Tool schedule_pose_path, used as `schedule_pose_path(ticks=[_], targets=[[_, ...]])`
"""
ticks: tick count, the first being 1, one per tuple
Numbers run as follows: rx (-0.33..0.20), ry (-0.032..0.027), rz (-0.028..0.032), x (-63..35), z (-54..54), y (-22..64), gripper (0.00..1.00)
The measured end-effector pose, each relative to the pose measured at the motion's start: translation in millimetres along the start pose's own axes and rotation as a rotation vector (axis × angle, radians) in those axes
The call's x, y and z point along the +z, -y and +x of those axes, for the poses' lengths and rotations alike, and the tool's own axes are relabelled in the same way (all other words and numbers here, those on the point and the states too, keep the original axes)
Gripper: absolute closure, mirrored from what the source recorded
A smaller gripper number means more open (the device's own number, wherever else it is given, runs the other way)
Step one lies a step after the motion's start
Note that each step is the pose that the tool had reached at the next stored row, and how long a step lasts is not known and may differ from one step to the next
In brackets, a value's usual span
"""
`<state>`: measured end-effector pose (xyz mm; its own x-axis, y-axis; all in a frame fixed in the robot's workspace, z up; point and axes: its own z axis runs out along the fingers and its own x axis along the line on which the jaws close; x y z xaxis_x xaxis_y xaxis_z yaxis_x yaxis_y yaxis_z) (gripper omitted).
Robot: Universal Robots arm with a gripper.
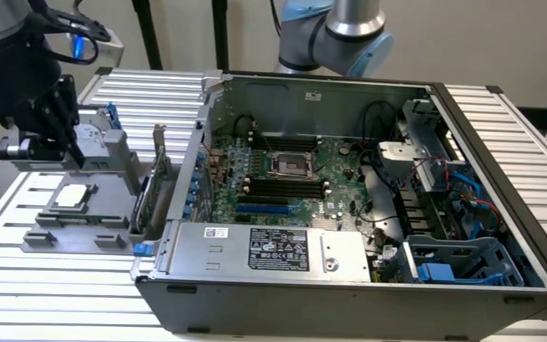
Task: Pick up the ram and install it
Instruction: 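Pick up the ram and move it above insertion slot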
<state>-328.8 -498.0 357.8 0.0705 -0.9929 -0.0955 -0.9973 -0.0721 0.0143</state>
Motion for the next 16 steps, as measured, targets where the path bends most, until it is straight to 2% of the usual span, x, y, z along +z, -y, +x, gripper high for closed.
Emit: schedule_pose_path(ticks=[3, 8, 16], targets=[[0.0, 0.0041, -0.0006, -11.1, 0.2, 13.5, 0.86], [0.0, 0.0067, -0.0046, -24.5, 1.1, 35.8, 0.86], [0.001, 0.0105, -0.0116, -34.7, 3.7, 71.9, 0.86]])
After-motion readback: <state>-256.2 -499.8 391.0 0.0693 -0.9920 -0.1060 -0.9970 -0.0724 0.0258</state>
